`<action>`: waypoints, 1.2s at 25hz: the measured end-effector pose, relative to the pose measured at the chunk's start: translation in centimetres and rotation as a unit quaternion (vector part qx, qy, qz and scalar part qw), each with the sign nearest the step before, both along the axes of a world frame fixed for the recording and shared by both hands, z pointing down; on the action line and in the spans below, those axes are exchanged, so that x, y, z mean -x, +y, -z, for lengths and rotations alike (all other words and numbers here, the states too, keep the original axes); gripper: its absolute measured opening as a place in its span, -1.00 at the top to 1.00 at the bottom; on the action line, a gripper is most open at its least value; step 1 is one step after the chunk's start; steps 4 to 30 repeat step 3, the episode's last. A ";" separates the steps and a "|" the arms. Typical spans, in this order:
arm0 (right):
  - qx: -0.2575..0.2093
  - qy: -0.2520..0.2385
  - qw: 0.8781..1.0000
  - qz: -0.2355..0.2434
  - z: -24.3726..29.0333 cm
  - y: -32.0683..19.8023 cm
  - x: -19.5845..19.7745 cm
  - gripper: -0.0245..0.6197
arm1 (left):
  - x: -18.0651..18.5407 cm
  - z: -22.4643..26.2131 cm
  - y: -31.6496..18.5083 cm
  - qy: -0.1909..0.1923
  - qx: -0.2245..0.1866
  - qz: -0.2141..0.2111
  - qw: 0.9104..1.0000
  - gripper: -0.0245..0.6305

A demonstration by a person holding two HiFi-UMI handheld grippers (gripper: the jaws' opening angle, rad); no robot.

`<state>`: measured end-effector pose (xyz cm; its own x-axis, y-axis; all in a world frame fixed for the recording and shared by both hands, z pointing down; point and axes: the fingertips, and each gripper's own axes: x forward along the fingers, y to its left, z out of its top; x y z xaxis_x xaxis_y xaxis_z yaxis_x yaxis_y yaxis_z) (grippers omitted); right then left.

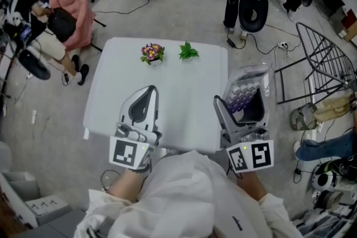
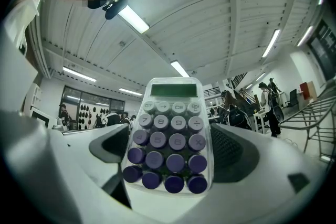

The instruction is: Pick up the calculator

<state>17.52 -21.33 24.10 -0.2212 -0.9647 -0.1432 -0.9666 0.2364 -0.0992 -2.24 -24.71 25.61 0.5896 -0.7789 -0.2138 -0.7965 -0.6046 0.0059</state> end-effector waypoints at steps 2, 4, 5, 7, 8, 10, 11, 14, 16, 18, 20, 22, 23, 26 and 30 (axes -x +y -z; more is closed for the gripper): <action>0.001 -0.001 1.000 0.000 0.0 0.2 0.2 -0.62 | 0.2 0.1 0.1 -0.001 -0.003 0.002 1.000 0.88; 0.002 -0.002 1.000 0.000 0.0 0.2 0.2 -0.62 | 0.3 0.2 0.2 -0.001 -0.003 0.003 1.000 0.88; 0.002 -0.002 1.000 0.000 0.0 0.2 0.2 -0.62 | 0.3 0.2 0.2 -0.001 -0.003 0.003 1.000 0.88; 0.002 -0.002 1.000 0.000 0.0 0.2 0.2 -0.62 | 0.3 0.2 0.2 -0.001 -0.003 0.003 1.000 0.88; 0.002 -0.002 1.000 0.000 0.0 0.2 0.2 -0.62 | 0.3 0.2 0.2 -0.001 -0.003 0.003 1.000 0.88; 0.002 -0.002 1.000 0.000 0.0 0.2 0.2 -0.62 | 0.3 0.2 0.2 -0.001 -0.003 0.003 1.000 0.88; 0.002 -0.002 1.000 0.000 0.0 0.2 0.2 -0.62 | 0.3 0.2 0.2 -0.001 -0.003 0.003 1.000 0.88; 0.002 -0.002 1.000 0.000 0.0 0.2 0.2 -0.62 | 0.3 0.2 0.2 -0.001 -0.003 0.003 1.000 0.88; 0.002 -0.002 1.000 0.000 0.0 0.2 0.2 -0.62 | 0.3 0.2 0.2 -0.001 -0.003 0.003 1.000 0.88; 0.002 -0.002 1.000 0.000 0.0 0.2 0.2 -0.62 | 0.3 0.2 0.2 -0.001 -0.003 0.003 1.000 0.88; 0.002 -0.002 1.000 0.000 0.0 0.2 0.2 -0.62 | 0.3 0.2 0.2 -0.001 -0.003 0.003 1.000 0.88; 0.002 -0.002 1.000 0.000 0.0 0.2 0.2 -0.62 | 0.3 0.2 0.2 -0.001 -0.003 0.003 1.000 0.88; 0.002 -0.002 1.000 0.000 0.0 0.2 0.2 -0.62 | 0.3 0.2 0.2 -0.001 -0.003 0.003 1.000 0.88; 0.002 -0.002 1.000 0.000 0.0 0.2 0.2 -0.62 | 0.3 0.2 0.2 -0.001 -0.003 0.003 1.000 0.88; 0.002 -0.002 1.000 0.000 0.0 0.2 0.2 -0.62 | 0.3 0.2 0.2 -0.001 -0.003 0.003 1.000 0.88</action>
